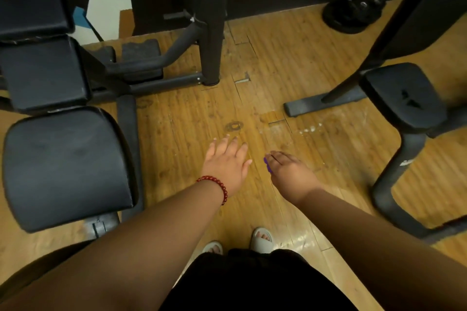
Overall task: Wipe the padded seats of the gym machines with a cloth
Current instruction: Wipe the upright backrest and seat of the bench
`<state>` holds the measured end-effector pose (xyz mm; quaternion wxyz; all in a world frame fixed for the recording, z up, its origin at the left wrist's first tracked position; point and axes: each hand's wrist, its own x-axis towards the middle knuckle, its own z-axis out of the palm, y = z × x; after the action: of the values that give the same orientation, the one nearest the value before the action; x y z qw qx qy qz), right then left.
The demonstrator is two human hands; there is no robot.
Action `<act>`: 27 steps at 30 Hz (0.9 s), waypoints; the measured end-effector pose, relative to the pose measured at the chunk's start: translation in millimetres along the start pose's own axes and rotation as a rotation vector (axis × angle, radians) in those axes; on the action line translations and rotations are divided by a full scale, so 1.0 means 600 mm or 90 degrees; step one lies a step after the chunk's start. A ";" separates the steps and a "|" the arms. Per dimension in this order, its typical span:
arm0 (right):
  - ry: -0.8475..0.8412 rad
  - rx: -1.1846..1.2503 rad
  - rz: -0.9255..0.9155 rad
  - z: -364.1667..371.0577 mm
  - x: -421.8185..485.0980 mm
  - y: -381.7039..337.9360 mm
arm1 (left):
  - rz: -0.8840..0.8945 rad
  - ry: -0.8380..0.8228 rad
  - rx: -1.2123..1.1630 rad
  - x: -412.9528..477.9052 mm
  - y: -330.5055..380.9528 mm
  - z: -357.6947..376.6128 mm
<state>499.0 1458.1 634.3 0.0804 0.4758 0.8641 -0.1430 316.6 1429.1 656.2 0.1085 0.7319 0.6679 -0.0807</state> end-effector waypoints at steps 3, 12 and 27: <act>0.032 0.018 0.025 -0.004 -0.015 -0.021 | 0.027 0.006 -0.003 -0.013 -0.010 -0.010; 0.037 -0.002 0.081 -0.021 -0.054 -0.027 | 0.076 0.041 -0.015 -0.020 0.018 -0.032; -0.026 -0.009 0.122 -0.044 -0.157 0.255 | 0.084 0.024 -0.015 0.080 0.300 -0.037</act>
<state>678.5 1469.0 659.3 0.1151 0.5529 0.8137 -0.1381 500.0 1466.1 673.9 0.1098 0.7745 0.6208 -0.0516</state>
